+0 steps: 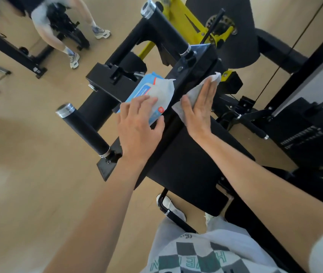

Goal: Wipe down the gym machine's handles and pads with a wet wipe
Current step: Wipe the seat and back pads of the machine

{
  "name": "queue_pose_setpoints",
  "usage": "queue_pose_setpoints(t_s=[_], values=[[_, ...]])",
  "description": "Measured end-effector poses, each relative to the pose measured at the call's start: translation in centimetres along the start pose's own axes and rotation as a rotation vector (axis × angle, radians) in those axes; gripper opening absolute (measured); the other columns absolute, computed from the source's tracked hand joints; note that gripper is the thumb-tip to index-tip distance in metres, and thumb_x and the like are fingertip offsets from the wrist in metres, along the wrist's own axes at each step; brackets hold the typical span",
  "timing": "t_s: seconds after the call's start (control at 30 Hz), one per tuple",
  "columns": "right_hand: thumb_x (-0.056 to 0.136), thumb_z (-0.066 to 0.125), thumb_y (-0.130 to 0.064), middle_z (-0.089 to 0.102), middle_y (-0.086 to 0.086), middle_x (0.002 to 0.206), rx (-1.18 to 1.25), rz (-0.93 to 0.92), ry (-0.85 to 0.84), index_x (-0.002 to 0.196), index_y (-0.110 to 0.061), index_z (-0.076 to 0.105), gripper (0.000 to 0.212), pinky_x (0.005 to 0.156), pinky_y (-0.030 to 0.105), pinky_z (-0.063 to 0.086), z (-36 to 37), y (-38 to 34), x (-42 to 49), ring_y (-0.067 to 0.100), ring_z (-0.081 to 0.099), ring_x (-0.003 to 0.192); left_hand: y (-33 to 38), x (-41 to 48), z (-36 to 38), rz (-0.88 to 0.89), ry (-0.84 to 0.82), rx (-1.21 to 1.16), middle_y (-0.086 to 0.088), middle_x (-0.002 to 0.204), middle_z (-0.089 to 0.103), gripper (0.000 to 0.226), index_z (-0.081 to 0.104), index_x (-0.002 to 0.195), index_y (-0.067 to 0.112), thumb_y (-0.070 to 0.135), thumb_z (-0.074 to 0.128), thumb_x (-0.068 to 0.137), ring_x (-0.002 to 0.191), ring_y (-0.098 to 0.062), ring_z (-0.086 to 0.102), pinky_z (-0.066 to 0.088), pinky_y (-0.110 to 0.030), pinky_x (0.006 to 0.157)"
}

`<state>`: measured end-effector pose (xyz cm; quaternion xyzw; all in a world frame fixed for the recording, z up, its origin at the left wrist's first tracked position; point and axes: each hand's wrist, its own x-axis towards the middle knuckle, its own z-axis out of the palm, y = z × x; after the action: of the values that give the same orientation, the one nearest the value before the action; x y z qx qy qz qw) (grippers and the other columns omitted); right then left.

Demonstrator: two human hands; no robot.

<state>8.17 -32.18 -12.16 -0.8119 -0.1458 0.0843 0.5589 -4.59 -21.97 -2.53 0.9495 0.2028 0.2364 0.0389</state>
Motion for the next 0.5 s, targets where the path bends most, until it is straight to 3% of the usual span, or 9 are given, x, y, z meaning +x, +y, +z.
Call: queue_pose_setpoints(t_s=[0.27,0.37,0.5], values=[[0.104,0.023,-0.061,-0.031,0.005,0.166,0.017,-0.112,-0.188,0.161,-0.020,-0.018,0.081,0.128,0.052,0.000,2.4,-0.1,-7.6,0.019,-0.026,0.154,-0.1,-0.2,1.0,0.002,0.065,-0.005,0.002,0.126,0.065,0.041,0.067,0.123,0.020,0.033,0.075,0.084,0.113,-0.025,0.054,0.050,-0.044,0.088],[0.105,0.030,-0.059,-0.034,0.000,0.165,0.029,-0.106,-0.151,0.159,-0.033,-0.019,0.077,0.127,0.056,0.005,1.5,0.5,-4.8,0.019,-0.026,0.154,-0.2,-0.4,1.1,0.004,0.086,0.009,0.001,0.125,0.065,0.039,0.068,0.121,0.019,0.032,0.074,0.085,0.111,-0.028,0.056,0.050,-0.047,0.086],[0.105,0.031,-0.058,-0.031,-0.011,0.165,0.187,0.058,-0.047,0.158,-0.043,-0.015,0.072,0.127,0.053,0.011,-0.8,0.4,2.3,0.018,-0.017,0.156,0.0,-0.2,0.9,-0.020,0.081,0.006,0.001,0.122,0.065,0.039,0.068,0.118,0.018,0.029,0.076,0.082,0.108,-0.029,0.055,0.050,-0.048,0.084]])
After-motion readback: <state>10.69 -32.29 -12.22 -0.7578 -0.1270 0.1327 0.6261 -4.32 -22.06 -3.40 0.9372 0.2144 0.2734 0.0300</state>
